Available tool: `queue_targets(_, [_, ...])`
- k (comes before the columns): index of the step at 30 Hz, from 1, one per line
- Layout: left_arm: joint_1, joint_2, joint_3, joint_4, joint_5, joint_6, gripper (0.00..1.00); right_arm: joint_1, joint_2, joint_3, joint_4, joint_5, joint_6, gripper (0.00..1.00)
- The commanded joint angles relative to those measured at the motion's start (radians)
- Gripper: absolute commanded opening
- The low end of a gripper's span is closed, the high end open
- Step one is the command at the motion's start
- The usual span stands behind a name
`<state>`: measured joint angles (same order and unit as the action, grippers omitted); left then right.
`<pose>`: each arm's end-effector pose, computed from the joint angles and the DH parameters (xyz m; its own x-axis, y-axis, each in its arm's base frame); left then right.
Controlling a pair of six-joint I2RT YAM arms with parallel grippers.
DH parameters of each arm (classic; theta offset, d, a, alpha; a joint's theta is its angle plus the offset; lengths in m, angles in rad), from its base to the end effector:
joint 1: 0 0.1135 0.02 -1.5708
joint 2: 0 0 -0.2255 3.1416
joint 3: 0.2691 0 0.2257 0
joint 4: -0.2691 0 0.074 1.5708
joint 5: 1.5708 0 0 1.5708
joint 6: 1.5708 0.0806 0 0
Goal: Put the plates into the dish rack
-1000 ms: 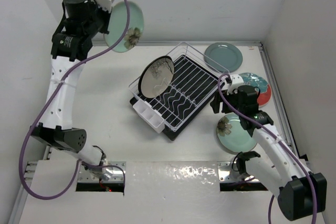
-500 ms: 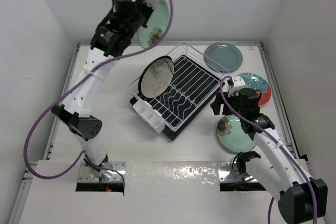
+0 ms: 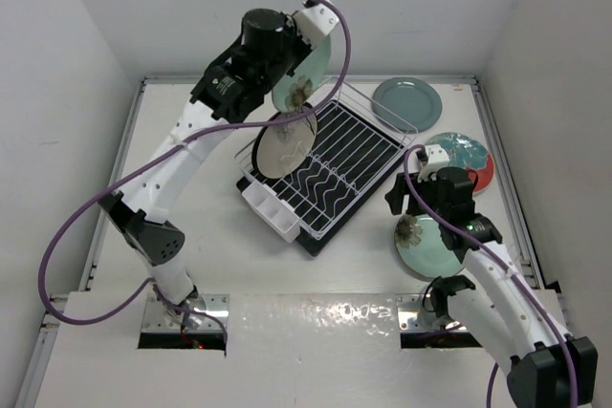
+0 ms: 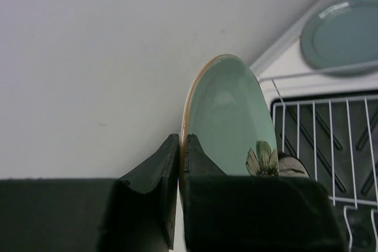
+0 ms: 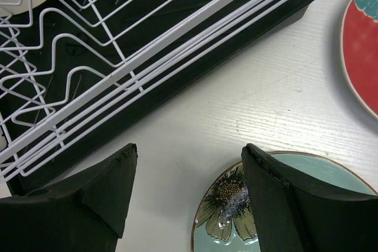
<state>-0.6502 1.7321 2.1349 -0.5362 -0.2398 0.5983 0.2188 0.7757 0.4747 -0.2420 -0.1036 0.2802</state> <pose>0.3171 -0.2171 0.4563 0.1382 0.5823 -0.8012 0.3907 0.7113 0.5843 0.2096 0.0551 0.1845 -0.5683 0.1554 -0.8080 -0.1510 0.9456 0.2881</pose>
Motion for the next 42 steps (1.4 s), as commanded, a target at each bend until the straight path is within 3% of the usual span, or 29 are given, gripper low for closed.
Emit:
queue_targets(1, [-0.022,-0.108,-0.076,0.110,0.010,0.014,0.00,0.005,-0.023,-0.008,0.000,0.025,-0.012,0.71])
queue_targets(11, [-0.022,-0.141,-0.127,0.073,0.053,-0.014,0.00,0.005,0.026,0.011,0.023,0.013,-0.013,0.71])
queue_targets(16, [-0.022,-0.216,-0.347,0.137,0.077,0.037,0.00,0.005,0.033,0.013,0.024,0.013,-0.016,0.71])
queue_targets(24, [-0.022,-0.256,-0.530,0.220,0.083,0.073,0.00,0.005,0.023,0.001,0.018,0.015,-0.015,0.71])
queue_targets(32, [-0.022,-0.232,-0.586,0.278,0.059,0.089,0.00,0.005,-0.003,-0.013,0.010,0.021,-0.018,0.72])
queue_targets(42, [-0.003,-0.198,-0.719,0.226,0.086,-0.109,0.00,0.005,-0.013,-0.047,0.004,0.048,0.028,0.72])
